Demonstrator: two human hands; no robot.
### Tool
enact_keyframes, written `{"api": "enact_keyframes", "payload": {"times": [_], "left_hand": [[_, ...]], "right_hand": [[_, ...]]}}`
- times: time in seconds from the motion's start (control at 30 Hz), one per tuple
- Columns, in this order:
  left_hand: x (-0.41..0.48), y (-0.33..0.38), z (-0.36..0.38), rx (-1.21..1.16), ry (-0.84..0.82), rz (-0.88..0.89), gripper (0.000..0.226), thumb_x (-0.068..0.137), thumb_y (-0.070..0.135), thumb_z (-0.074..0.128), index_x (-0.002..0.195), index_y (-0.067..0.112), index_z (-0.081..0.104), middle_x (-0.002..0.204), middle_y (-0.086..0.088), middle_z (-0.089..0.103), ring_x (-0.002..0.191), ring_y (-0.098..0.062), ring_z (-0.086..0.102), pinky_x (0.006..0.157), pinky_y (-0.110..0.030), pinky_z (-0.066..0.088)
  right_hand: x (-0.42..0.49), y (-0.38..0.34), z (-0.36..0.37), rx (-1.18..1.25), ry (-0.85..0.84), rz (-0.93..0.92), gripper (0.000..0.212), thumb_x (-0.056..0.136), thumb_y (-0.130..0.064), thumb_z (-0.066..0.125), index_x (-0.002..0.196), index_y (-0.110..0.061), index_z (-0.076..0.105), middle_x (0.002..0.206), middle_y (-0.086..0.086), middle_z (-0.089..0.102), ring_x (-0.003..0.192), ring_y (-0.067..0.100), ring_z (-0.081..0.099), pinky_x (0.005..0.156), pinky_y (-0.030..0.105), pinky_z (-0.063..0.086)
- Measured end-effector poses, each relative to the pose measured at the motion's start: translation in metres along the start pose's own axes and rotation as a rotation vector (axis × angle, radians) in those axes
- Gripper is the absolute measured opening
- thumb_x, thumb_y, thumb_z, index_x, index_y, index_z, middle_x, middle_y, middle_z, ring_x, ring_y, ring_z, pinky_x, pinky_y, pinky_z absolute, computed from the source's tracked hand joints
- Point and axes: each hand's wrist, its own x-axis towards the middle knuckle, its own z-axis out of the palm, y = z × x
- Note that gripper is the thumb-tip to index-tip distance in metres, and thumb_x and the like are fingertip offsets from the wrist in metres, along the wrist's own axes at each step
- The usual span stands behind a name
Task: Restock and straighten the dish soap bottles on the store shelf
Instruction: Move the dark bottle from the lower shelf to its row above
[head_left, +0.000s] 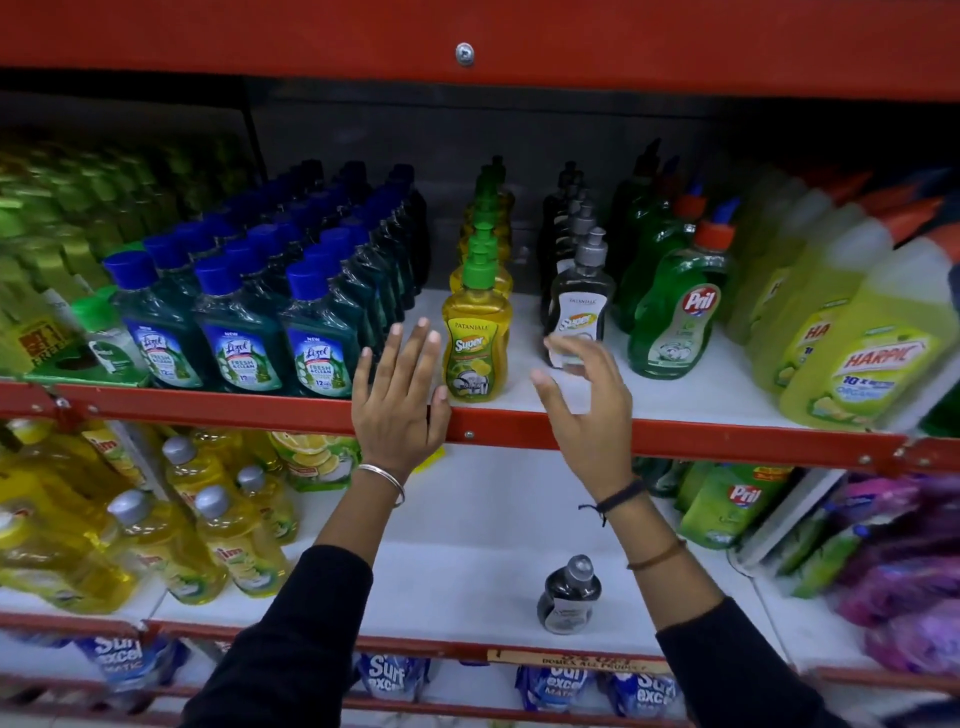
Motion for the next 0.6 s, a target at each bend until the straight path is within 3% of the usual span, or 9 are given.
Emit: {"api": "enact_keyframes", "payload": {"times": [0.13, 0.27, 0.4, 0.47, 0.6], "left_hand": [[-0.003, 0.005, -0.001, -0.015, -0.020, -0.075, 0.052, 0.102, 0.035, 0.028, 0.150, 0.016, 0.031, 0.151, -0.006, 0.042, 0.142, -0.022, 0.035, 0.116, -0.044, 0.025], [-0.005, 0.015, -0.002, -0.036, -0.052, -0.186, 0.054, 0.101, 0.033, 0.030, 0.151, 0.015, 0.026, 0.154, -0.007, 0.038, 0.146, -0.021, 0.028, 0.119, -0.043, 0.016], [-0.001, 0.026, -0.002, -0.040, -0.069, -0.233, 0.055, 0.101, 0.034, 0.029, 0.151, 0.012, 0.025, 0.156, -0.007, 0.034, 0.147, -0.021, 0.023, 0.120, -0.044, 0.010], [0.000, 0.032, 0.000, -0.038, -0.064, -0.240, 0.054, 0.101, 0.033, 0.029, 0.151, 0.012, 0.024, 0.157, -0.007, 0.033, 0.147, -0.020, 0.023, 0.120, -0.045, 0.009], [0.000, 0.032, 0.004, -0.041, -0.033, -0.241, 0.054, 0.100, 0.028, 0.027, 0.152, 0.014, 0.024, 0.156, -0.006, 0.035, 0.147, -0.019, 0.024, 0.120, -0.047, 0.012]], "right_hand": [[-0.067, 0.027, -0.030, -0.052, 0.022, -0.026, 0.018, 0.087, -0.023, 0.060, 0.103, -0.016, 0.063, 0.104, -0.007, 0.063, 0.100, 0.013, 0.058, 0.087, 0.032, 0.049], [-0.129, 0.073, -0.050, -0.022, -0.183, 0.257, 0.025, 0.084, -0.039, 0.061, 0.105, -0.026, 0.061, 0.113, -0.013, 0.060, 0.107, 0.008, 0.057, 0.086, 0.027, 0.050], [-0.169, 0.116, -0.063, -0.019, -0.484, 0.558, 0.054, 0.072, -0.048, 0.072, 0.121, -0.039, 0.049, 0.129, -0.012, 0.052, 0.120, 0.003, 0.048, 0.095, 0.022, 0.040], [-0.178, 0.130, -0.064, -0.036, -0.645, 0.657, 0.068, 0.067, -0.045, 0.079, 0.125, -0.039, 0.044, 0.134, -0.010, 0.049, 0.124, 0.006, 0.046, 0.100, 0.025, 0.038], [-0.185, 0.139, -0.056, -0.067, -0.752, 0.702, 0.058, 0.076, -0.013, 0.074, 0.124, -0.029, 0.046, 0.126, -0.001, 0.058, 0.120, 0.020, 0.054, 0.102, 0.028, 0.042]]}}
